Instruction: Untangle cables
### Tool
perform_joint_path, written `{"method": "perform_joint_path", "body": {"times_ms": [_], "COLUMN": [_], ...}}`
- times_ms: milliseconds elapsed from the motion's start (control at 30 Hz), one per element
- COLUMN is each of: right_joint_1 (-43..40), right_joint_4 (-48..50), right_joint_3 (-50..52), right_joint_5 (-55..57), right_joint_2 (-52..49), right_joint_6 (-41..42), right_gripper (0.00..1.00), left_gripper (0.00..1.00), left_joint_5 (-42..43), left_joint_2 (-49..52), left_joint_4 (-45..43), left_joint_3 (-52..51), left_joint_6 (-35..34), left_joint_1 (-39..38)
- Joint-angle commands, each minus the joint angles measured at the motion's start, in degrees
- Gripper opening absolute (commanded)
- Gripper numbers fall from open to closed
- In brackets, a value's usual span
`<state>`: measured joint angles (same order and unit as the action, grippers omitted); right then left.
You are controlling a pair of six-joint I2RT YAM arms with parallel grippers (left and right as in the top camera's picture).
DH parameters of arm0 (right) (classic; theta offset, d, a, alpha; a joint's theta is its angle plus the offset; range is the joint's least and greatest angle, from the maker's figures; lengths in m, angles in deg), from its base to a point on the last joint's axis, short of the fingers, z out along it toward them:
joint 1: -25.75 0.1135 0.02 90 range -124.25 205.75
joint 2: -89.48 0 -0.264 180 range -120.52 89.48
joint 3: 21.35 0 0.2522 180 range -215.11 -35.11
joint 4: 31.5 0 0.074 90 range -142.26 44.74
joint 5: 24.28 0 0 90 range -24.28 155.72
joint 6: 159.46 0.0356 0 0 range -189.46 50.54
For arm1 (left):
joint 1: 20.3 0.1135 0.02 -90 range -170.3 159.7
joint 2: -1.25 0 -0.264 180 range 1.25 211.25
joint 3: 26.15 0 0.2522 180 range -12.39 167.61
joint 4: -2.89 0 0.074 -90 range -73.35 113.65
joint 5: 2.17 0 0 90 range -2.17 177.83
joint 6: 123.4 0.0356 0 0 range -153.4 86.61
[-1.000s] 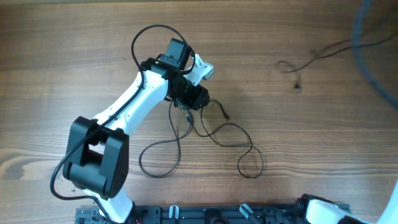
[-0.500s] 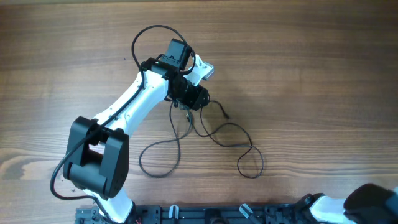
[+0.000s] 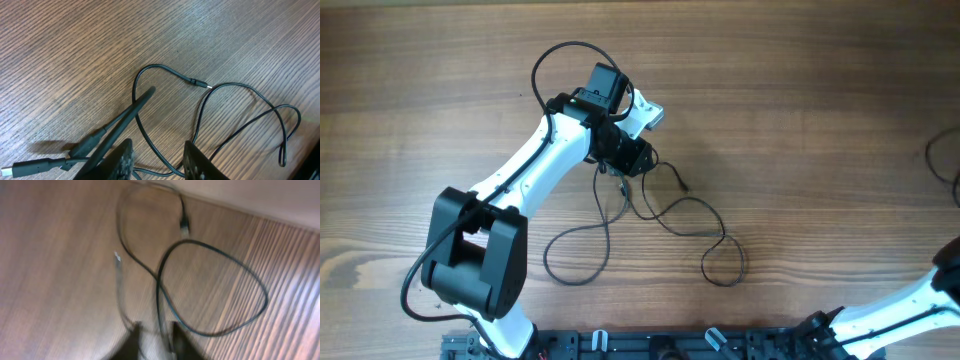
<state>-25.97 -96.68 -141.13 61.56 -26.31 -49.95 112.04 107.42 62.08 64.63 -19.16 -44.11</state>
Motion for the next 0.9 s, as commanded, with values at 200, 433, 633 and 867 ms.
{"method": "perform_joint_path", "body": {"times_ms": [200, 433, 633, 867], "right_joint_1": [2.8, 10.8, 28.7, 53.5], "right_joint_4": [-19.6, -30.5, -30.8, -29.6], "right_joint_3": [-0.1, -0.1, -0.1, -0.1], "right_joint_5": [-4.5, -17.1, -23.8, -16.4], "right_joint_2": [-4.4, -4.4, -4.4, -4.4], "right_joint_6": [18.3, 1.4, -20.3, -25.8], "right_gripper": [1.00, 1.00, 1.00, 1.00], "left_gripper": [0.37, 0.31, 0.29, 0.41], "left_joint_5": [-0.1, -0.6, -13.5, -6.5], "left_joint_2": [-1.2, -1.2, -1.5, -10.3], "left_joint_4": [-0.4, -1.0, -4.1, 7.5], "left_joint_3": [0.7, 0.7, 2.5, 10.3], "left_joint_6": [-1.2, -1.2, -16.1, -19.4], "left_joint_1": [0.2, 0.2, 4.1, 14.6]}}
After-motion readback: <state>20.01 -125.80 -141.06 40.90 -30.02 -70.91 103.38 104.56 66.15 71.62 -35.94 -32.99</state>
